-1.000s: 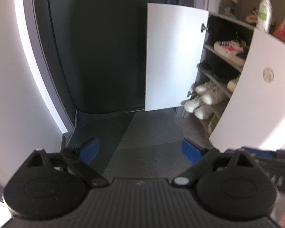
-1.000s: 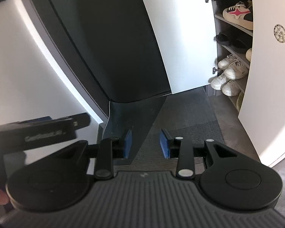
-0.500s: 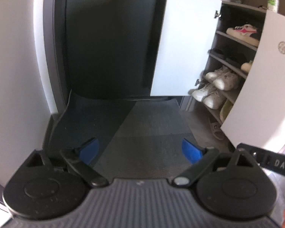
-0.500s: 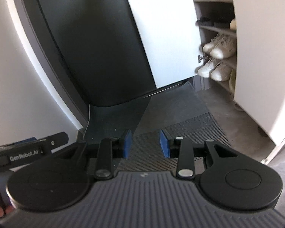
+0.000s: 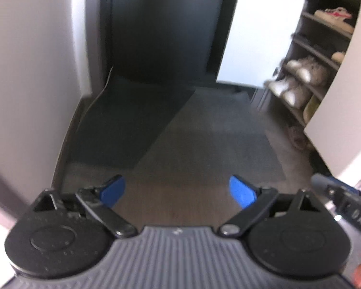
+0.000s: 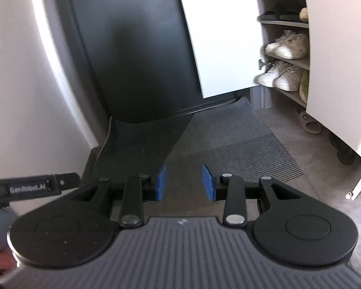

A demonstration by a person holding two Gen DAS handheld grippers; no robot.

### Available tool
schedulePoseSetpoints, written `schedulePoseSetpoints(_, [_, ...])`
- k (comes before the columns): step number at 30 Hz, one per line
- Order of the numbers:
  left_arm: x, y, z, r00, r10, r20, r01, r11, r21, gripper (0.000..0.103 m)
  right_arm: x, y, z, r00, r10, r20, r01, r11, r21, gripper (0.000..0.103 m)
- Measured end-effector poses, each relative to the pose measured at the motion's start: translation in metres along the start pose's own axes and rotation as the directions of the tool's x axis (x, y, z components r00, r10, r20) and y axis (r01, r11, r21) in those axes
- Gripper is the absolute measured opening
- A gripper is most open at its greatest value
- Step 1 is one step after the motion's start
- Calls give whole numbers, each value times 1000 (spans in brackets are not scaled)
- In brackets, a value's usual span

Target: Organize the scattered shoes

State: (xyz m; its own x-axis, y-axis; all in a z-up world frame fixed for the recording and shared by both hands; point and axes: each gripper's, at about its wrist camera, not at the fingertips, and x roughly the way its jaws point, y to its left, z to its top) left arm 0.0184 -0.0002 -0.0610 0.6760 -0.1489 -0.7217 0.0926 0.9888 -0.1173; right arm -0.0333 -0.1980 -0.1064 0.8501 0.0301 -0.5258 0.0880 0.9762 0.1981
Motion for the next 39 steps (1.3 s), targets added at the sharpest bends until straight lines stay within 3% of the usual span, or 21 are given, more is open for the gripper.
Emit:
schedulePoseSetpoints(3, [-22,1,-14,999,38,37,-39,999,22,103,-20,13,-14,1000,10,-15,-10,999,-36,37])
schedulePoseSetpoints(9, [-60,1,-32,988,108,110,-114,992,57,103,-58,24,-25,1000,13,17,-12,999,-52,36])
schedulePoseSetpoints(12, [-85,-6,-36,977,93,189,-110,990,84,103,-72,29,-27,999,7,51,-3,997,-78,36])
schedulePoseSetpoints(18, [-103,-18,-45,982,32,187,-54,992,113,103,-90,28,-32,998,2,56,2,997,-74,36])
schedulePoseSetpoints(19, [-106,-18,-47,981,32,191,-53,993,109,103,-94,29,-33,998,2,61,3,996,-85,40])
schedulePoseSetpoints(21, [-107,-19,-48,981,29,190,-51,992,113,103,-97,29,-34,998,5,67,1,996,-88,62])
schedulePoseSetpoints(24, [-100,-20,-47,986,13,167,-32,993,113,103,-103,26,-35,996,17,87,-10,997,-76,84])
schedulePoseSetpoints(30, [-89,-17,-44,989,39,141,-52,995,89,103,-109,18,-33,995,17,100,-12,999,-51,88])
schedulePoseSetpoints(39, [-92,-17,-46,982,61,179,-78,993,87,103,-113,18,-33,993,20,119,-14,998,-58,88])
